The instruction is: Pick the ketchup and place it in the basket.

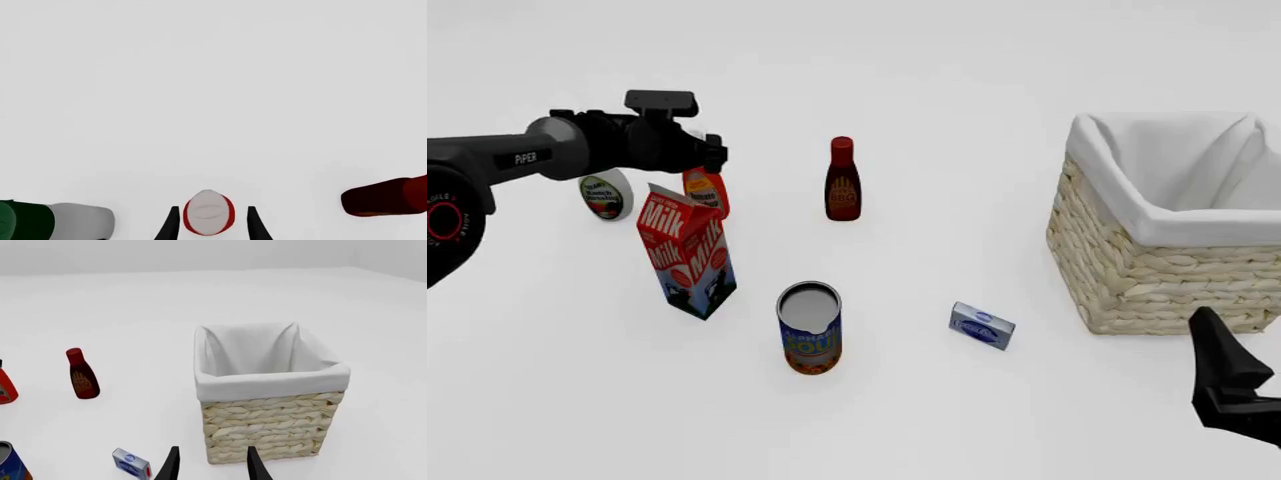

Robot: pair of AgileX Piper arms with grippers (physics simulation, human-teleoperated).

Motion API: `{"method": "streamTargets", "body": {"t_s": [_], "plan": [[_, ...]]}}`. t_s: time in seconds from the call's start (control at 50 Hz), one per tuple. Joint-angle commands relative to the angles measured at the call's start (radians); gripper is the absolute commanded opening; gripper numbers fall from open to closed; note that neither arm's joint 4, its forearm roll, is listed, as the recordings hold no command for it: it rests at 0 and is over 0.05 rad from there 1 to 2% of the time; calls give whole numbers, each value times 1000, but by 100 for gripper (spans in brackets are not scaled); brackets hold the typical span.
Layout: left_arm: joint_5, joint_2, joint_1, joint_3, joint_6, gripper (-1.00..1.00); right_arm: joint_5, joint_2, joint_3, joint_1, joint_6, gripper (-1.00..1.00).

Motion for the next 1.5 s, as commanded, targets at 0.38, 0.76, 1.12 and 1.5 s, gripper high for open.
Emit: {"method": "streamTargets", "body": {"t_s": [0.38,0.76,1.12,1.5], "plan": [[-19,-5,-3,11,-2,-100,-39,54,0,13,-4,100],[-14,-133,-14,54,26,-100,-36,42,0,26,-13,100],[38,-248,-17,70,29,-100,6,-26,0,28,-16,100],[116,-433,-20,133,29,-100,-167,191,-2,-19,-140,100]]}}
